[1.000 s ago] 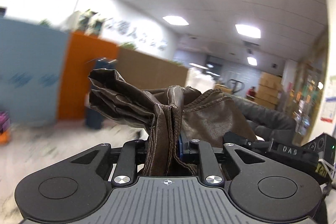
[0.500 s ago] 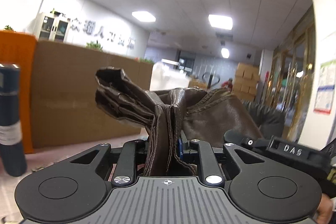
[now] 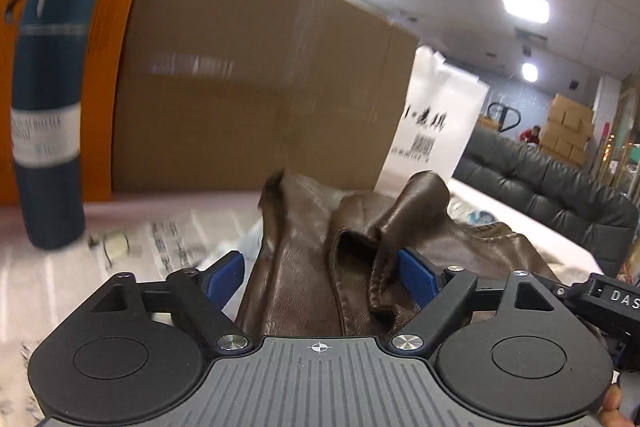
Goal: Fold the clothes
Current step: 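Lift the folded jacket with both grippers and carry it toward the cardboard box, then lower the folded jacket onto the table and open both grippers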
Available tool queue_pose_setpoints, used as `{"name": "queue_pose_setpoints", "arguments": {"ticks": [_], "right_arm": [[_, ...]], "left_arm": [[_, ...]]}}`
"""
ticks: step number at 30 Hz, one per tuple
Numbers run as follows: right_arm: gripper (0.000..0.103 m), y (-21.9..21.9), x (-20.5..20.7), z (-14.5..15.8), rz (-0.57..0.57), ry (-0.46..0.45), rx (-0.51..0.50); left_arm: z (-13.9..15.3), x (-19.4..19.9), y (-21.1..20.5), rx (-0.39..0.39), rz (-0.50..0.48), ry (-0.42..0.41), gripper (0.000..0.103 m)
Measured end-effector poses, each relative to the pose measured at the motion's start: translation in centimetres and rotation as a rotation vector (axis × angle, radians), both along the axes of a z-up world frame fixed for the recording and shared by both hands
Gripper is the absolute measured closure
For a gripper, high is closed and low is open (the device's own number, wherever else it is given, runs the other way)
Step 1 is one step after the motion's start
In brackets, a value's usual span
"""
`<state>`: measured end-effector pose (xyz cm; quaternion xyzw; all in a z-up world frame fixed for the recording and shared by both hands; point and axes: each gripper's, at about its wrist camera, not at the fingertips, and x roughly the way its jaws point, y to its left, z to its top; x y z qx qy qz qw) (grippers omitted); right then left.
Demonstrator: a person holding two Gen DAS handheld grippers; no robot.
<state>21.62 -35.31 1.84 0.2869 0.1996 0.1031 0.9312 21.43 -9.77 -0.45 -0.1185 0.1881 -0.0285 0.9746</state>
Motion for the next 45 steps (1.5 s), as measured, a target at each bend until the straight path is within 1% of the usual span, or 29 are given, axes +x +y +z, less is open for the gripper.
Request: {"name": "queue_pose_setpoints", "arguments": {"ticks": [1, 4, 6, 7, 9, 10, 14, 16, 18, 21, 24, 26, 30, 33, 35, 40, 43, 45], "right_arm": [[0.054, 0.0, 0.3, -0.2, -0.005, 0.007, -0.010], [0.048, 0.3, 0.0, -0.1, -0.026, 0.001, -0.049], [0.037, 0.3, -0.4, 0.0, -0.041, -0.005, -0.054], [0.034, 0.1, -0.7, 0.0, -0.048, -0.009, -0.043], [0.018, -0.3, -1.2, 0.2, -0.061, -0.016, -0.021], [0.016, -0.4, -1.5, 0.3, -0.064, -0.022, -0.009], [0.015, -0.9, -3.4, 1.2, -0.071, -0.102, 0.025], [0.010, -0.9, -4.8, 1.7, -0.096, -0.180, 0.024], [0.004, -0.9, -6.4, 2.1, -0.126, -0.255, 0.017], [0.001, -0.6, -8.8, 2.9, -0.157, -0.330, 0.001], [0.000, 0.3, -11.3, 3.8, -0.146, -0.360, -0.012], [0.000, 1.3, -13.1, 4.5, -0.114, -0.363, 0.004], [0.000, 4.2, -17.0, 6.4, -0.026, -0.369, 0.027], [0.000, 6.8, -20.0, 8.1, 0.033, -0.389, 0.031], [0.000, 8.7, -22.1, 8.7, 0.037, -0.393, 0.017], [0.000, 13.2, -25.8, 8.1, -0.016, -0.388, -0.098], [0.000, 15.4, -26.0, 7.2, -0.057, -0.382, -0.185], [0.000, 16.3, -25.5, 6.4, -0.081, -0.381, -0.232]], "left_arm": [[-0.4, 0.3, -0.1, -0.001, 0.008, 0.009, 0.012], [0.3, -0.5, -0.3, 0.031, 0.024, -0.023, 0.010], [0.7, -1.1, -0.5, 0.053, 0.035, -0.045, 0.010], [1.0, -1.3, -0.5, 0.064, 0.040, -0.056, 0.009], [1.4, -1.9, -0.7, 0.085, 0.051, -0.077, 0.002], [1.7, -2.1, -0.7, 0.096, 0.057, -0.088, 0.001], [2.8, -3.5, -0.9, 0.139, 0.069, -0.123, 0.000], [3.6, -4.7, -0.6, 0.165, 0.068, -0.135, 0.000], [4.3, -6.0, -0.2, 0.186, 0.073, -0.151, 0.000], [5.2, -8.0, 0.7, 0.203, 0.084, -0.170, 0.000], [5.9, -10.0, 2.0, 0.199, 0.096, -0.181, 0.000], [6.4, -11.3, 2.9, 0.187, 0.110, -0.190, 0.000], [7.3, -14.2, 5.0, 0.137, 0.113, -0.208, 0.000], [7.7, -16.7, 6.7, 0.137, 0.107, -0.234, 0.000], [7.5, -18.2, 7.7, 0.135, 0.099, -0.246, 0.000], [5.5, -21.0, 9.9, 0.135, 0.073, -0.290, 0.000], [3.7, -21.8, 10.6, 0.116, 0.102, -0.324, 0.000], [2.7, -21.9, 10.7, 0.102, 0.105, -0.365, 0.000]]}}
